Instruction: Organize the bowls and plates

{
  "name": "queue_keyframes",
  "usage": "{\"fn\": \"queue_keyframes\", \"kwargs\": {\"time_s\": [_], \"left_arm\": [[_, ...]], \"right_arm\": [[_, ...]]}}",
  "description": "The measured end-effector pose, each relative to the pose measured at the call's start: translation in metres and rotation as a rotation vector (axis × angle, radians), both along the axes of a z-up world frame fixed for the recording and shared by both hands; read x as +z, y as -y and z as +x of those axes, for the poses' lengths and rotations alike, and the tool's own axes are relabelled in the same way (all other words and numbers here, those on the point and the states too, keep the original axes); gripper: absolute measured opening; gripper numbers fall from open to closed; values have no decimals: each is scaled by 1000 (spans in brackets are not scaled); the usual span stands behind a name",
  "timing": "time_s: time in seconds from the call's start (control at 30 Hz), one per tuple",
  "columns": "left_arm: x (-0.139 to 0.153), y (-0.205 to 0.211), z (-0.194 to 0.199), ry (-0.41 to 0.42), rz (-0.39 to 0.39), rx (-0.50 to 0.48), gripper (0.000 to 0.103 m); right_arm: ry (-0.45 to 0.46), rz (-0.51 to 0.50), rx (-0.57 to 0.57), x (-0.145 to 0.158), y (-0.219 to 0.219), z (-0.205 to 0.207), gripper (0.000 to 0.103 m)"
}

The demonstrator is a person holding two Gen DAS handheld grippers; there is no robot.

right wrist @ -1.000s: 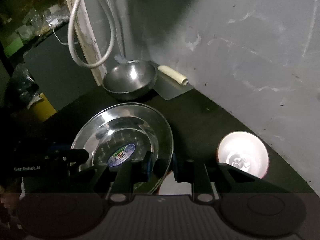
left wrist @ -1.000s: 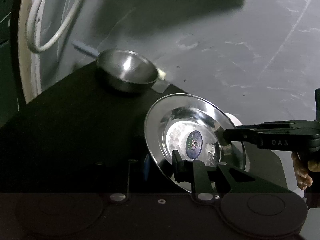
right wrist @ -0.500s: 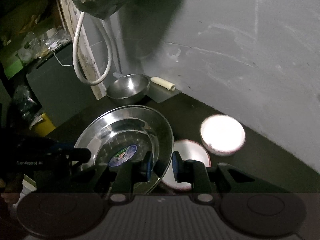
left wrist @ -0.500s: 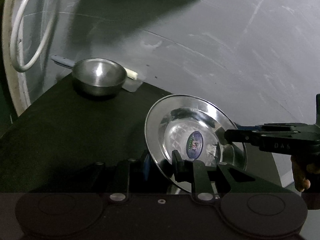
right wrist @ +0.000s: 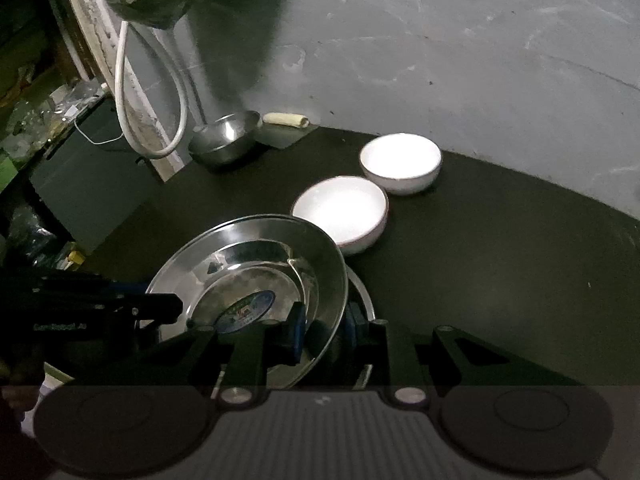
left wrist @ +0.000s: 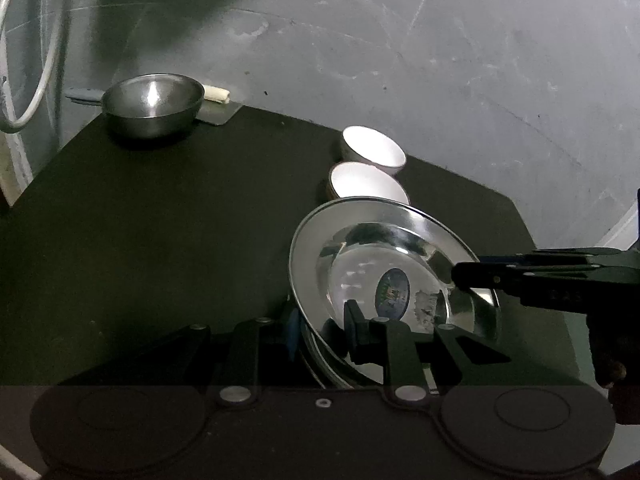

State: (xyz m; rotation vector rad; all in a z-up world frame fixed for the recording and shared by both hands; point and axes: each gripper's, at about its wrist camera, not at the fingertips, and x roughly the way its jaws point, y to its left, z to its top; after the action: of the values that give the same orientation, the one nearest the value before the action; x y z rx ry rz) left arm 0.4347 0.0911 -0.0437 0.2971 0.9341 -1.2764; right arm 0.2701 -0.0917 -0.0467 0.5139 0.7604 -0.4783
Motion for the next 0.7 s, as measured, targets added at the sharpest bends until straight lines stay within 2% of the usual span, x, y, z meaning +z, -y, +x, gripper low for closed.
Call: {"fn": "queue_keyframes", "kwargs": {"time_s": [0.23, 0.7], "left_arm": [[-1, 8, -9, 68, 40, -27, 25], [-9, 19, -26, 109, 87, -85, 26]], "right_arm": [[-27, -8, -50, -7, -16, -7, 25], [-75, -26, -80, -14, -22, -18, 26]]}}
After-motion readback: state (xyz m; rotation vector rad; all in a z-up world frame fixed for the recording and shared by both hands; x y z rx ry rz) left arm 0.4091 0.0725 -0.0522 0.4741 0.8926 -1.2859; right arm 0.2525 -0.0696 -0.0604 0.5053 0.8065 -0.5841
